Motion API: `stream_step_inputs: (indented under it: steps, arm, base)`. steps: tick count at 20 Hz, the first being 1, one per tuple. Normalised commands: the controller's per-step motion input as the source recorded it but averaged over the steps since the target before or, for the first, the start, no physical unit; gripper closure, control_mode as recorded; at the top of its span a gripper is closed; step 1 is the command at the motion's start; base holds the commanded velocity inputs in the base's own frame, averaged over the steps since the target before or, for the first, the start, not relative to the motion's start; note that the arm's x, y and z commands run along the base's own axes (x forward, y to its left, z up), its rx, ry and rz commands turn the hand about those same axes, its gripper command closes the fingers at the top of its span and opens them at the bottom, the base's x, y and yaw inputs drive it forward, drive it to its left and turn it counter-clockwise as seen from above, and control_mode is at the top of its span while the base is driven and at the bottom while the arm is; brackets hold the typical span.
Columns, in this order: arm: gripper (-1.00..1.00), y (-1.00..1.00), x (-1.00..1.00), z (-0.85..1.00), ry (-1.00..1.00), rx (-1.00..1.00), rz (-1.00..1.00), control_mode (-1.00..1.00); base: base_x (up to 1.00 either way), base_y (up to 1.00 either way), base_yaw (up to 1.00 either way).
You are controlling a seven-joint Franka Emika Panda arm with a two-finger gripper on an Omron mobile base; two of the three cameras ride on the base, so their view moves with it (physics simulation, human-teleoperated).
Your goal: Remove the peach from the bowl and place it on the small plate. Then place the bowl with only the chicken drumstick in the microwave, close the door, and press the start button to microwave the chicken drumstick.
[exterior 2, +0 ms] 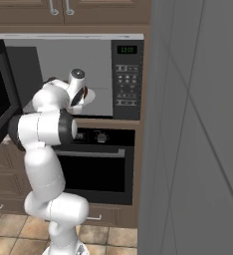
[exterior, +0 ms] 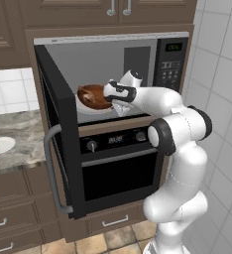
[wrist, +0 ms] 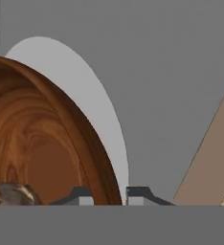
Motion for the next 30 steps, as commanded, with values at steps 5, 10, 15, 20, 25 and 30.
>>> stream_step_inputs:
  steps: [5, 10, 15, 20, 25, 30]
  arm:
    - [-1.00, 0.20, 0.23, -0.20, 0.00, 0.00, 0.00, -1.00]
    - [-1.00, 0.00, -0.27, 0.00, -0.03, 0.00, 0.00, -1.00]
    - [-1.00, -0.11, -0.67, 0.10, -0.28, 0.01, 0.00, -1.00]
    - [-1.00, -0.23, -0.96, 0.37, -0.37, 0.01, 0.00, -1.00]
    - [-1.00, -0.60, -1.00, 0.17, -0.31, -0.04, 0.00, -1.00]
    - [-1.00, -0.37, -1.00, 0.39, -0.19, -0.13, 0.00, -1.00]
  base:
    - [0.00, 0.00, 0.00]
    - [0.00, 0.00, 0.00]
    - [0.00, 0.00, 0.00]
    - [0.00, 0.00, 0.00]
    - [0.00, 0.00, 0.00]
    - [0.00, 0.00, 0.00]
